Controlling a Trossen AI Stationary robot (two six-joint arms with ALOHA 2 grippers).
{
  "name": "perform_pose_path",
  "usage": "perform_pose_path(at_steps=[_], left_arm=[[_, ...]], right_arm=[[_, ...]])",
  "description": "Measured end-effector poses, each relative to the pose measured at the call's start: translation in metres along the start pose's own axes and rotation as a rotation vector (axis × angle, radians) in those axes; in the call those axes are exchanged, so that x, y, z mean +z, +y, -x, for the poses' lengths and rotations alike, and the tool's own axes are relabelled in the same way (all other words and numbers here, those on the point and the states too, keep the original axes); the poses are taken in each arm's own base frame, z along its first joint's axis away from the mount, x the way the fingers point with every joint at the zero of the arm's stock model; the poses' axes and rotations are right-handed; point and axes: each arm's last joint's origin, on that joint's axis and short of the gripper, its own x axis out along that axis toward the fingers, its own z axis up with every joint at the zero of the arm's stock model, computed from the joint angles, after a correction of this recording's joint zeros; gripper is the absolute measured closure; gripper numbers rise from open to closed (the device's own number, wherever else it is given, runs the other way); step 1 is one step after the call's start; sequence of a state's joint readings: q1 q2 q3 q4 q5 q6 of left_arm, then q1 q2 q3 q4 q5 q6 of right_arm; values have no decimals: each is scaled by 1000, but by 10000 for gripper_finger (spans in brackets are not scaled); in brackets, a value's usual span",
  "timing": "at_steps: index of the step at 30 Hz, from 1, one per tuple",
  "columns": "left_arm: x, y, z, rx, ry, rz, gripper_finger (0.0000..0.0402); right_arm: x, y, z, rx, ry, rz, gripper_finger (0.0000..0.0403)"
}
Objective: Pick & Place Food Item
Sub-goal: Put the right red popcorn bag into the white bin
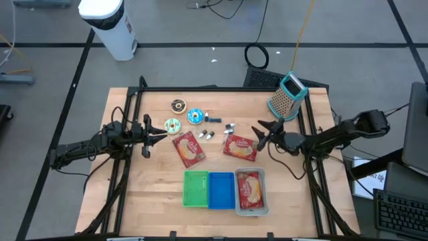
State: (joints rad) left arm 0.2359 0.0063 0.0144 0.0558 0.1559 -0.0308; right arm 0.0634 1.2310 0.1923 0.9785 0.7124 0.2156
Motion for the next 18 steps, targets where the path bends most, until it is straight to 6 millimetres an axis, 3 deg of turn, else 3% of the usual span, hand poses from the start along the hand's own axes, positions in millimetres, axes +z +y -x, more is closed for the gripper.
perform_pose_path(at_steps=[4,12,18], left_arm=[[0,0,0,0,0,0,327],[0,0,0,0,0,0,327],[0,0,0,0,1,0,327]], right_arm=[[7,9,-22,90,88,80,206],[27,19,-82,166,539,167,206],[27,24,-113,281,643,127,206]])
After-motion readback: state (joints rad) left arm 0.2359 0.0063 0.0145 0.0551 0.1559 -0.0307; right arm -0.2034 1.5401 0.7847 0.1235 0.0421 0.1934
